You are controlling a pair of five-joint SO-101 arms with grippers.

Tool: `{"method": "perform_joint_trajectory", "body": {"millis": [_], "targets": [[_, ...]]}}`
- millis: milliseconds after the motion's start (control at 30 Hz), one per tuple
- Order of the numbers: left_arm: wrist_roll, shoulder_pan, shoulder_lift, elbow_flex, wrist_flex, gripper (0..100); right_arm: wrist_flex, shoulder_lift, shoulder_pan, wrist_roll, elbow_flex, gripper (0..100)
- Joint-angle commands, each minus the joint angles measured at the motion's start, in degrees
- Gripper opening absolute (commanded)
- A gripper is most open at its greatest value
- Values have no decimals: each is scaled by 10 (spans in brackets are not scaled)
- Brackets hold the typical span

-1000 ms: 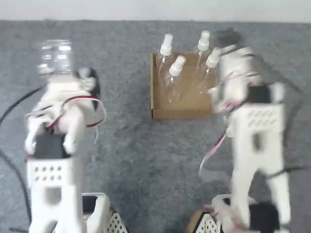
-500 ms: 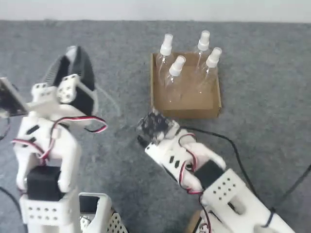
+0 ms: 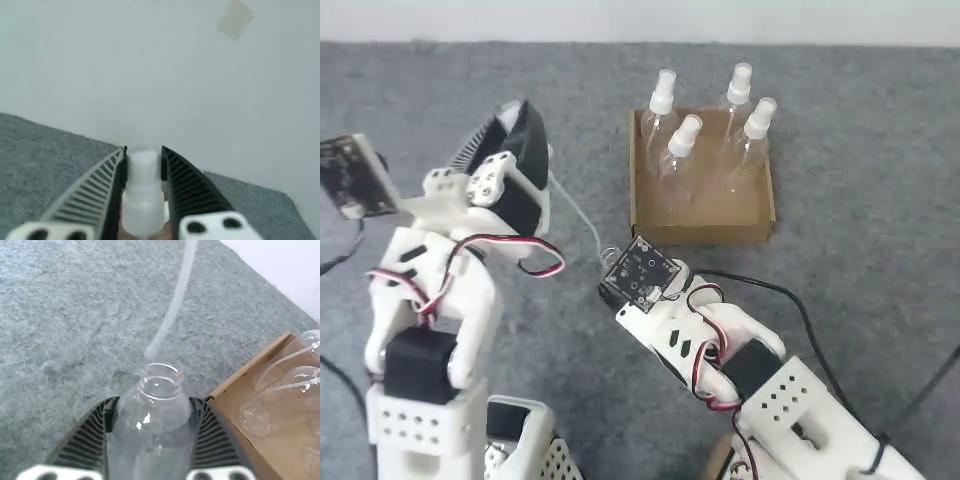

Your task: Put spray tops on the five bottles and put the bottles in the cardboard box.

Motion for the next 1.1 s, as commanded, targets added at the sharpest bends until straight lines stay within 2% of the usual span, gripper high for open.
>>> {"method": "perform_joint_trajectory", "body": {"millis": [0, 267, 400, 533, 867, 1067], "targets": [[10, 25, 0, 8, -14, 10, -20, -19, -1, -2, 7, 6], [8, 23, 0, 60, -38, 10, -21, -19, -1, -5, 11, 6], [4, -3, -1, 57, -41, 10, -21, -19, -1, -5, 12, 6], [-4, -33, 2, 38, -77, 10, -21, -19, -2, -6, 13, 6], [-2, 4, 3, 66, -80, 10, -21, -19, -2, -6, 13, 6], [-4, 17, 1, 150, -113, 10, -18, -19, -2, -6, 13, 6]]}}
